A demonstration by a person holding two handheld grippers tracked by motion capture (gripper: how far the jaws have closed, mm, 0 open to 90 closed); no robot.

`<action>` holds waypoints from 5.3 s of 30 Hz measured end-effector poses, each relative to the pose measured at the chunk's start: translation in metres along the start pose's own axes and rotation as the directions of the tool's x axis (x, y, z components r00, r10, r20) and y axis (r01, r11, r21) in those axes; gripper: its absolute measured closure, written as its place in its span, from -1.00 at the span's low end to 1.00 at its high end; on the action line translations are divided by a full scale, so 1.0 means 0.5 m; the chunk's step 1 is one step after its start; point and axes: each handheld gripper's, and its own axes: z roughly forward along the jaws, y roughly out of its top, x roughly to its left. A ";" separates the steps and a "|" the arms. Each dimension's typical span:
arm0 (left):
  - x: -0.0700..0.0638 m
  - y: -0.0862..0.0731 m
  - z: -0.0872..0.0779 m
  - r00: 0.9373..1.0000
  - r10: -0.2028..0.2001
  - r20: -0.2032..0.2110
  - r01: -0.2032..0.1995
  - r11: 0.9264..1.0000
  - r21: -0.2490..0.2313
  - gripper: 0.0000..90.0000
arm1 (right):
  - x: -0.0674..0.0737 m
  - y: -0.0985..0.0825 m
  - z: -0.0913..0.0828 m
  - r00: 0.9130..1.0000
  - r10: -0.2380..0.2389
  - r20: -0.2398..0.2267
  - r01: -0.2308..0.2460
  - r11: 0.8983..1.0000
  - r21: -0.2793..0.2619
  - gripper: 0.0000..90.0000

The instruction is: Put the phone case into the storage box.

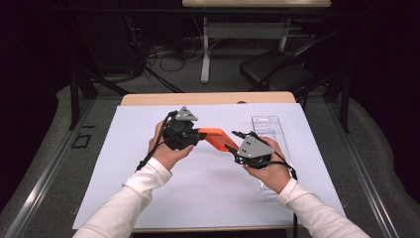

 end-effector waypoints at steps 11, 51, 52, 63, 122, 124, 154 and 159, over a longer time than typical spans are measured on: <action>-0.004 0.009 0.001 0.998 -0.053 -0.042 0.055 0.998 0.037 0.79 | -0.005 0.013 0.000 1.000 0.023 0.012 -0.024 1.000 0.015 0.16; -0.023 0.019 0.062 0.992 -0.034 -0.120 0.048 0.992 0.119 0.80 | -0.004 0.054 0.009 0.999 0.022 0.030 -0.023 0.999 0.040 0.42; -0.023 0.017 0.064 0.992 -0.037 -0.122 0.051 0.992 0.117 0.80 | -0.004 0.055 0.009 0.999 0.020 0.030 -0.022 0.999 0.041 0.42; -0.025 0.010 0.074 0.992 -0.035 -0.119 0.051 0.990 0.134 0.80 | 0.002 0.066 0.014 0.999 -0.007 0.034 0.005 0.999 0.054 0.49; -0.028 0.005 0.081 0.993 -0.071 -0.097 0.085 0.986 0.143 0.75 | 0.013 0.079 0.024 0.981 -0.171 0.088 0.160 0.980 0.122 0.78; -0.027 0.005 0.080 0.993 -0.072 -0.092 0.084 0.987 0.137 0.73 | 0.012 0.078 0.024 0.982 -0.168 0.087 0.157 0.980 0.119 0.78; -0.024 0.003 0.052 0.995 0.033 -0.097 -0.033 0.999 0.011 0.02 | -0.041 0.047 0.014 0.997 -0.057 0.049 0.055 0.998 0.034 0.78; -0.021 0.002 0.049 0.994 0.039 -0.106 -0.040 0.999 -0.006 -0.01 | -0.057 0.044 0.008 0.998 -0.034 0.052 0.033 0.999 0.016 0.78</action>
